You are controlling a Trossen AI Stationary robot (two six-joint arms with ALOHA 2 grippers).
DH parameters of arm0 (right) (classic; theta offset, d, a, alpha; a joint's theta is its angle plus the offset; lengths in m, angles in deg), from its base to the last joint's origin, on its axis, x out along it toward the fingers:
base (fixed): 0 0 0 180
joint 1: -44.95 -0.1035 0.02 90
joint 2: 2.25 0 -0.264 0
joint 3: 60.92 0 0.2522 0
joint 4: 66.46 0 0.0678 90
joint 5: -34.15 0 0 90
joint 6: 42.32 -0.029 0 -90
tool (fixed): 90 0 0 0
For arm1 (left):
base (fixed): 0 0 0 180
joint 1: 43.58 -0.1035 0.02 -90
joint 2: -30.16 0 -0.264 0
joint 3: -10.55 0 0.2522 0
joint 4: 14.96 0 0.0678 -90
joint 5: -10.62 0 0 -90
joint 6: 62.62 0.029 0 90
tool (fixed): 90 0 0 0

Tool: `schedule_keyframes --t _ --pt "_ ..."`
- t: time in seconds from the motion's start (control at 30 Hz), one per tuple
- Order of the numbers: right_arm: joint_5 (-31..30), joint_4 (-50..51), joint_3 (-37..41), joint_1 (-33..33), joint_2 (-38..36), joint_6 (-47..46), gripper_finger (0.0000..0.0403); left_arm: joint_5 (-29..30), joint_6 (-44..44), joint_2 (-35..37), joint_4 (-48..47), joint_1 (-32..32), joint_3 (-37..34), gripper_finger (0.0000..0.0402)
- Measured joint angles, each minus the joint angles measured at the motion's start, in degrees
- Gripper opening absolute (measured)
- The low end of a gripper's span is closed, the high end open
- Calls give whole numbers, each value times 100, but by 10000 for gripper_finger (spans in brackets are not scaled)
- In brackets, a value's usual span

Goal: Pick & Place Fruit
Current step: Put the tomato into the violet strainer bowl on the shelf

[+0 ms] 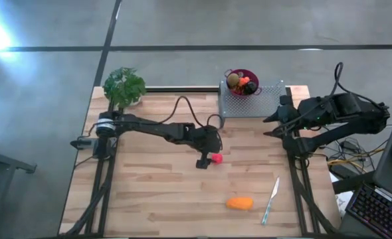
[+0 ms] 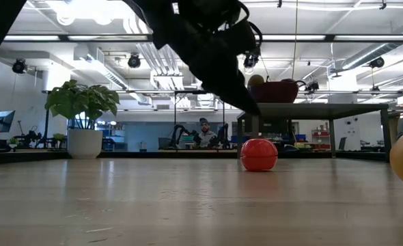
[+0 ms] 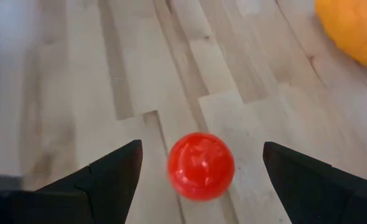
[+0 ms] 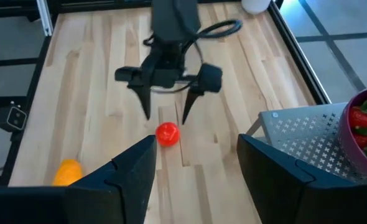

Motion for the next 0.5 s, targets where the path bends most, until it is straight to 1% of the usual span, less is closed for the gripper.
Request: schedule_keyframes --t 0.17,0.5 --pt "-6 -73 61 -1 -9 8 237 0 15 -273 23 58 95 337" --pt "-7 -119 86 -2 -39 37 259 65 -76 -515 203 58 88 337"
